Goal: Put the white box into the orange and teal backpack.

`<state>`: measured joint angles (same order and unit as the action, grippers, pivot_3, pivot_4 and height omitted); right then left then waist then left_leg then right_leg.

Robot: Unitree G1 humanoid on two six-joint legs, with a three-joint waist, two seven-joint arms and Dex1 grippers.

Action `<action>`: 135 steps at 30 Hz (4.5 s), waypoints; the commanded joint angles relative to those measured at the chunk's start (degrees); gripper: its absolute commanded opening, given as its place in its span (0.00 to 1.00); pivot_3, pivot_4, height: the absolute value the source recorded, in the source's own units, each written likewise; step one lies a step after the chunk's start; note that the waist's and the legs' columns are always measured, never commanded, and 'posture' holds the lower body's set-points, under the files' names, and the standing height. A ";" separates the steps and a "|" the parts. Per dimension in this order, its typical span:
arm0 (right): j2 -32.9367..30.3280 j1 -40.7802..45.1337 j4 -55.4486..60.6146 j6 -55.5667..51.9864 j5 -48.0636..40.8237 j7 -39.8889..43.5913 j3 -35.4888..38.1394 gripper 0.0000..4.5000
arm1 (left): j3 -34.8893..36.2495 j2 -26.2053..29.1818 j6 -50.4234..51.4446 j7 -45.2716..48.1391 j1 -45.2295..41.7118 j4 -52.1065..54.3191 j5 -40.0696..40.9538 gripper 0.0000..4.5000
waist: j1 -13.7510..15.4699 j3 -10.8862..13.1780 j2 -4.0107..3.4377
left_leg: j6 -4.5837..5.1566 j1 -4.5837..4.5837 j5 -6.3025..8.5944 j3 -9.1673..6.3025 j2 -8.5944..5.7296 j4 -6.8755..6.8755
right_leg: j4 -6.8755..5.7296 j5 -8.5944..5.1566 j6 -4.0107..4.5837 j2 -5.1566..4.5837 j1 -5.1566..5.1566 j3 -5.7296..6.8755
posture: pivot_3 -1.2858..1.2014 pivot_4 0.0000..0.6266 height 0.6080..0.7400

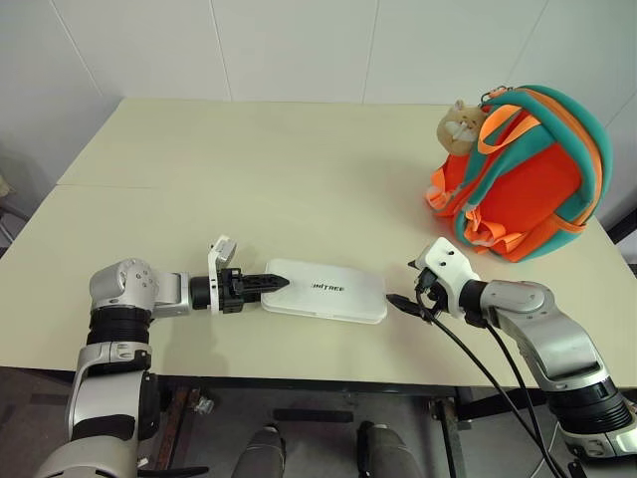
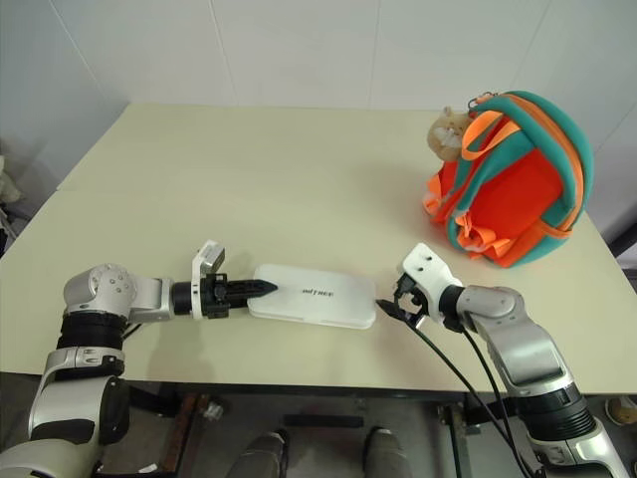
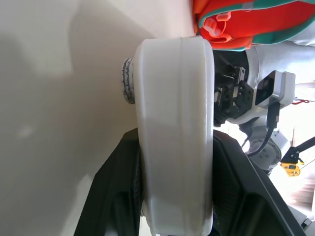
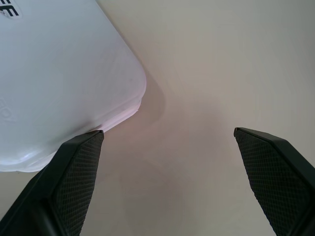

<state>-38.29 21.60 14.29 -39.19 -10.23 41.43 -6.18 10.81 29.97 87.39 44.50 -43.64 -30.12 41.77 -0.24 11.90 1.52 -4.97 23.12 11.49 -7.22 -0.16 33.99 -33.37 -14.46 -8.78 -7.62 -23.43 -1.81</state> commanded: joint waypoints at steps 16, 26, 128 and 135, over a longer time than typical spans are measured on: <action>4.67 -1.31 3.47 -3.40 -4.64 -9.87 16.17 1.00 | 7.63 -1.55 -0.76 2.03 0.28 2.57 4.64 0.29 | -0.10 0.01 0.01 | 0.00 0.07 0.00 0.00 0.01 -0.05 | 0.03 0.00 0.01 0.00 -0.08 0.00 | 0.52 0.24 1.00; 7.58 -0.92 5.91 -6.99 -8.81 -15.96 24.14 1.00 | 11.39 -3.07 -0.70 1.03 -1.18 1.95 5.57 0.29 | -0.13 0.02 0.01 | 0.00 0.08 0.01 0.02 0.02 -0.16 | 0.03 0.04 -0.09 0.00 -0.16 0.00 | 0.52 0.24 1.00; -11.16 9.07 17.13 -6.66 -47.78 16.31 16.80 0.00 | 15.33 15.06 -31.08 28.34 -5.85 1.04 7.51 0.28 | -1.31 0.13 -0.03 | 0.12 0.19 0.31 0.23 0.10 -0.52 | 0.28 0.29 -0.88 0.03 -0.36 -0.08 | 0.52 0.24 1.00; -9.56 10.11 14.93 -5.16 -46.17 15.95 15.67 0.00 | 16.51 17.96 -32.90 36.39 -6.38 0.38 9.29 0.28 | -1.37 0.14 -0.03 | 0.15 0.19 0.33 0.23 0.10 -0.40 | 0.27 0.28 -0.87 0.02 -0.32 -0.08 | 0.52 0.24 1.00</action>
<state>-48.41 30.48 28.85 -46.10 -56.26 57.75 8.80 26.02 45.99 55.54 78.12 -48.80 -31.10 49.39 -1.61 12.04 1.49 -4.82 23.31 11.82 -6.99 -0.07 33.58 -33.11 -14.18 -9.65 -7.59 -23.76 -1.89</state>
